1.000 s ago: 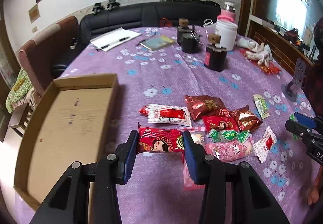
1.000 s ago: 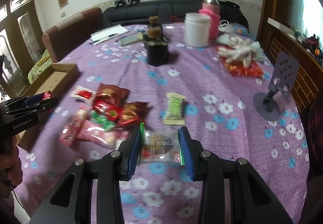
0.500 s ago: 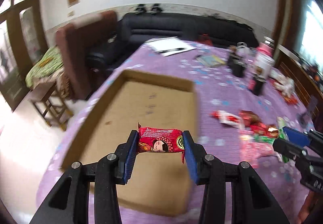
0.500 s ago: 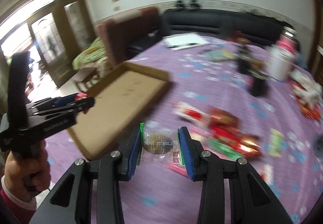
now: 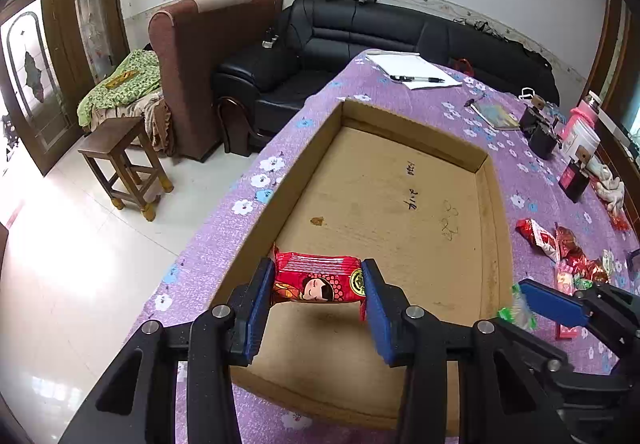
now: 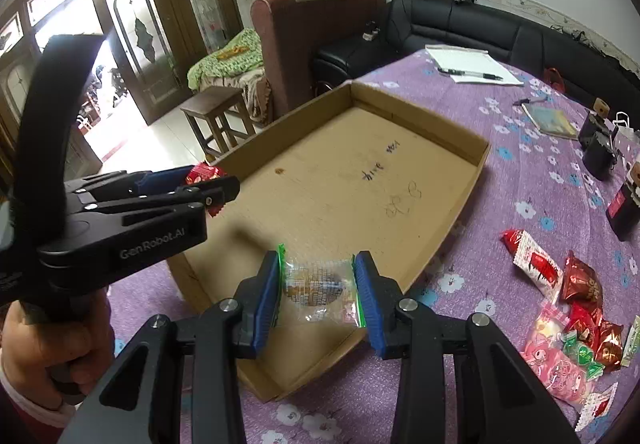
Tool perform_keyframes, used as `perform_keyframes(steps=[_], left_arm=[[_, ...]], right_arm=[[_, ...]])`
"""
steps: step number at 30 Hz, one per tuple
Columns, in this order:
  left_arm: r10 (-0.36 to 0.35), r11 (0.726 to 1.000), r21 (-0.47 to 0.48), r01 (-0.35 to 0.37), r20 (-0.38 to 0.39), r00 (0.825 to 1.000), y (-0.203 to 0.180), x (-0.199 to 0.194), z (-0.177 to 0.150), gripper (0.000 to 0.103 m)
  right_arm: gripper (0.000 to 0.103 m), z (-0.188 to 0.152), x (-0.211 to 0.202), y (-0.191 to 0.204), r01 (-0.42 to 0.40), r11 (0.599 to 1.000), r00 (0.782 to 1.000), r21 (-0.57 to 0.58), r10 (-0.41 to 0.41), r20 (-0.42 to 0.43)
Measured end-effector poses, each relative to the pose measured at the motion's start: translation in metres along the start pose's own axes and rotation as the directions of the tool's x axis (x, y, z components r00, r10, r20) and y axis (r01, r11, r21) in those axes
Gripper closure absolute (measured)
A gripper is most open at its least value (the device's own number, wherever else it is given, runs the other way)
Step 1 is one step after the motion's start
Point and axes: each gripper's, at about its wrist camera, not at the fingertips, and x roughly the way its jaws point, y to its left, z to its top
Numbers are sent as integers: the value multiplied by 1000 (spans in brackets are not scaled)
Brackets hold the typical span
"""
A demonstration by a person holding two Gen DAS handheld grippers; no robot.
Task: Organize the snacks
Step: 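Lift both held snacks and carry them over the cardboard box, then open both grippers to drop the snacks into the cardboard box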
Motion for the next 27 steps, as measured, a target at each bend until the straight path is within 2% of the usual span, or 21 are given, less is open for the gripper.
perform_keyframes(steps=[9,12,13,16,17,18,21,27], left_arm=[[19,1000,5,-19,-26,999,-2,11,-1,55],[35,999,3,-35,-31,999,0,13,-1,50],[42,999,2,-41,-32,999,0,12,-1,50],[46,999,-3,-46,-32,998,0,11,0,43],[56,998,0,-56,-29,998,-1,10,0,38],[64,998,0,-64,-27,998,-1,9,1,27],[63,998,-13,-63,-1,998,1,0,2,16],[50,999,-3,-50,30,998,-10,-16,2,13]], right_arm=[[64,-5,16,3,13,1000,999,-17,-13,-40],[60,-6,18,1,14,1000,999,-10,-14,-42],[55,-6,17,2,4,1000,999,-4,-4,-38],[42,-6,13,1,18,1000,1000,-6,-18,-18],[40,-6,12,1,20,1000,1000,-7,-20,-13],[37,-5,10,0,23,1000,1000,-4,-23,-9],[36,-6,3,-5,26,1000,1000,3,-26,3],[33,-23,-29,-28,59,997,998,43,-60,33]])
